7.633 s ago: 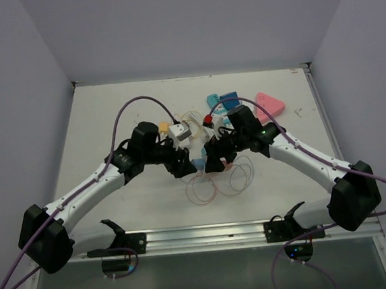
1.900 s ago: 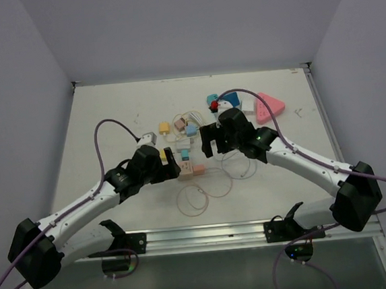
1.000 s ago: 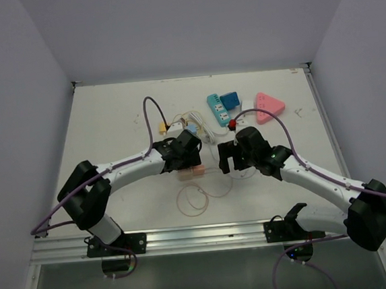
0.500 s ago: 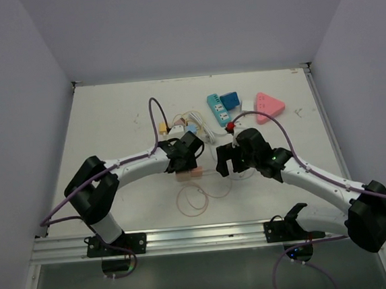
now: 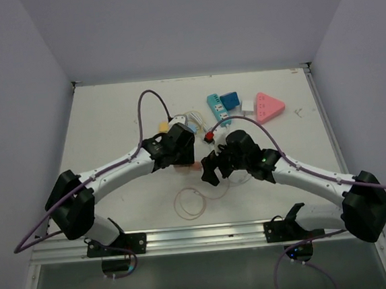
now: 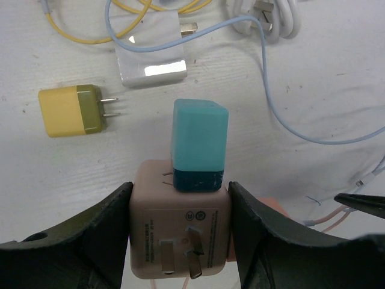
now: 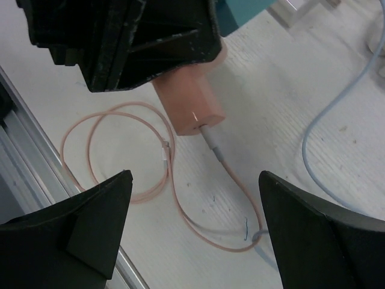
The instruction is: Pull the plug off the socket
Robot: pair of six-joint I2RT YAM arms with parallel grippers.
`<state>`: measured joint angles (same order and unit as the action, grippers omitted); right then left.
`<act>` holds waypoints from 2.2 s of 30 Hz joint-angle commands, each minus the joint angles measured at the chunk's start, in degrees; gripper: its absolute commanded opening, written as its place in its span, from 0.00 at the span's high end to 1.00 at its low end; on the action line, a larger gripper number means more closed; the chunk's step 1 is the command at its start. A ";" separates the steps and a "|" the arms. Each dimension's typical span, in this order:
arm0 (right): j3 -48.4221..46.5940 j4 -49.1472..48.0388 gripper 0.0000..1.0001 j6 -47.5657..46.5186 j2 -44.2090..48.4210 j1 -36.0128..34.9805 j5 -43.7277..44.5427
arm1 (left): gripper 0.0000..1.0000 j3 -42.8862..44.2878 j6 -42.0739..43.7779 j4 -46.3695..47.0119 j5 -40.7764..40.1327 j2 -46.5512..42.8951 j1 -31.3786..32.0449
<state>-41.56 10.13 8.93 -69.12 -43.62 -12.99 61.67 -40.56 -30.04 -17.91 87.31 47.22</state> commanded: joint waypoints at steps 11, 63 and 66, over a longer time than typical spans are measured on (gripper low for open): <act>-9.41 -7.76 0.19 -8.49 -7.43 -2.96 -0.01 | 1.00 4.42 13.04 0.34 12.72 -6.80 -6.00; -4.14 1.12 1.00 -9.90 0.93 -4.73 12.81 | 1.00 11.11 30.44 -7.93 9.65 -3.54 -20.85; -6.51 1.21 1.00 -5.51 -2.75 -1.57 12.56 | 1.00 8.65 31.06 -6.79 11.05 -6.35 -20.85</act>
<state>-44.88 12.25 -1.63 -69.52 -47.57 -3.66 70.72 -11.75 -40.34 -7.55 85.84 26.33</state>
